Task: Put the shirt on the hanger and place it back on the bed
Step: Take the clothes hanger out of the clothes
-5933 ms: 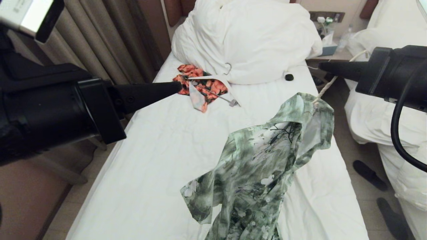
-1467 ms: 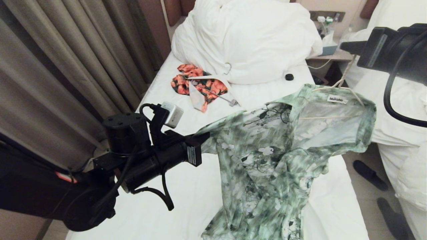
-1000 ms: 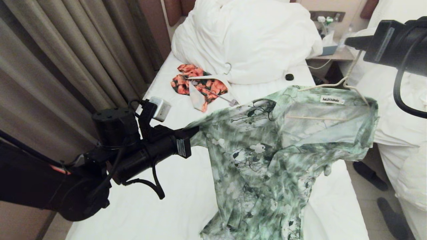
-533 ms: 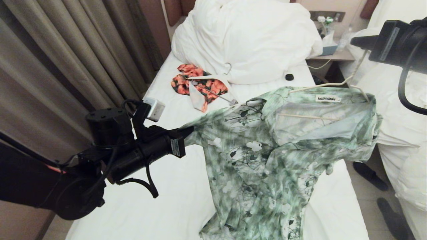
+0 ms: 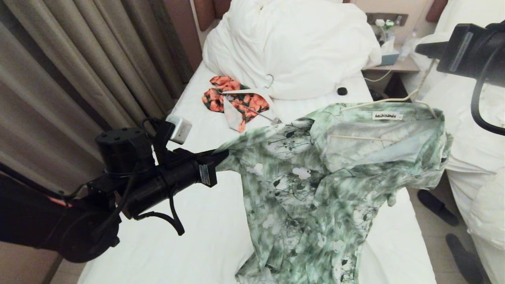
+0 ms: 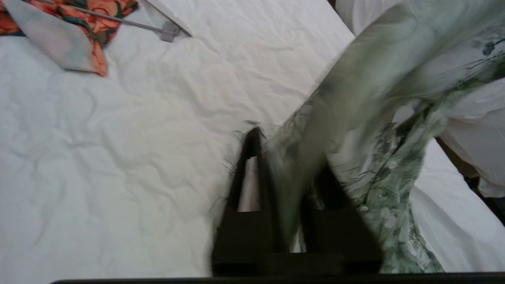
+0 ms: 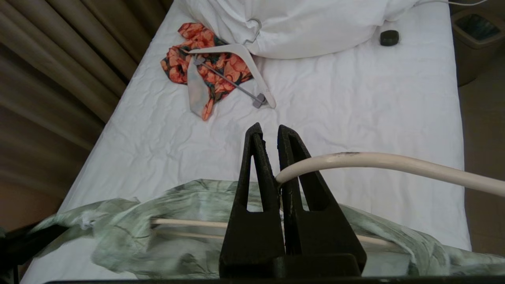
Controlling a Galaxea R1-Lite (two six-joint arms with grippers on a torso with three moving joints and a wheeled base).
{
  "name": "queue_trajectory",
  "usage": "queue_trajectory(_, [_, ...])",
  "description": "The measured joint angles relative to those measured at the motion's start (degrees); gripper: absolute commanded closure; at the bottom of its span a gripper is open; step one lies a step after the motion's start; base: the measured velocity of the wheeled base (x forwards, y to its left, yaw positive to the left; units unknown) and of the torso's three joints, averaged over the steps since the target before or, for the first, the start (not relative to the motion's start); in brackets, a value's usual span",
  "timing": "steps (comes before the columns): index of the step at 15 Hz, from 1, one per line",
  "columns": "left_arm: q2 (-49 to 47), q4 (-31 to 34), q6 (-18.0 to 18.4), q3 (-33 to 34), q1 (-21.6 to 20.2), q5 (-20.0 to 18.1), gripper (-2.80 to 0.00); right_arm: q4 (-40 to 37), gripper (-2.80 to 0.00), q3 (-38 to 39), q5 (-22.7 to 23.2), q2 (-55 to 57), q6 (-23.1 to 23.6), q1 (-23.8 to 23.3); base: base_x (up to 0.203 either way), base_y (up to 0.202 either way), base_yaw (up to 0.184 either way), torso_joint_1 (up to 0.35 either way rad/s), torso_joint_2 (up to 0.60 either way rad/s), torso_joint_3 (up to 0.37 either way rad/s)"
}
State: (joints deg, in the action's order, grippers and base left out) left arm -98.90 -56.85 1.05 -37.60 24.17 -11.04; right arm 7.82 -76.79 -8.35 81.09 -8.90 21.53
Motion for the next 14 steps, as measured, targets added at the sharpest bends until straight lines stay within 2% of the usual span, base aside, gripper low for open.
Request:
queue_trajectory(7, [2.04, 0.02, -0.09, 0.98, -0.87, -0.13, -2.80, 0.11, 0.00, -0.79, 0.09, 0.85, 1.56, 0.16, 0.000, 0.000, 0.000, 0.000, 0.00, 0.000])
queue_trajectory(8, [2.85, 0.07, -0.14, 0.94, -1.10, -0.21, -2.44, 0.27, 0.00, -0.79, 0.20, 0.92, 2.27, 0.27, 0.000, 0.000, 0.000, 0.000, 0.00, 0.000])
queue_trajectory(9, [3.83, 0.16, -0.18, 0.72, -1.22, -0.23, 0.00, 0.38, 0.00, -0.79, 0.62, 1.02, 2.92, 0.38, 0.000, 0.000, 0.000, 0.000, 0.00, 0.000])
queue_trajectory(12, [6.08, 0.93, -0.23, -1.70, -0.86, -0.30, 0.00, 0.51, 0.00, -1.38, 2.60, 1.66, 3.28, 0.44, 0.000, 0.000, 0.000, 0.000, 0.00, 0.000])
queue_trajectory(14, [6.67, 3.85, -0.52, -5.46, -0.91, -0.30, 0.00, 0.53, 0.00, -1.33, 4.00, 1.95, 3.33, 0.49, 0.000, 0.000, 0.000, 0.000, 0.00, 0.000])
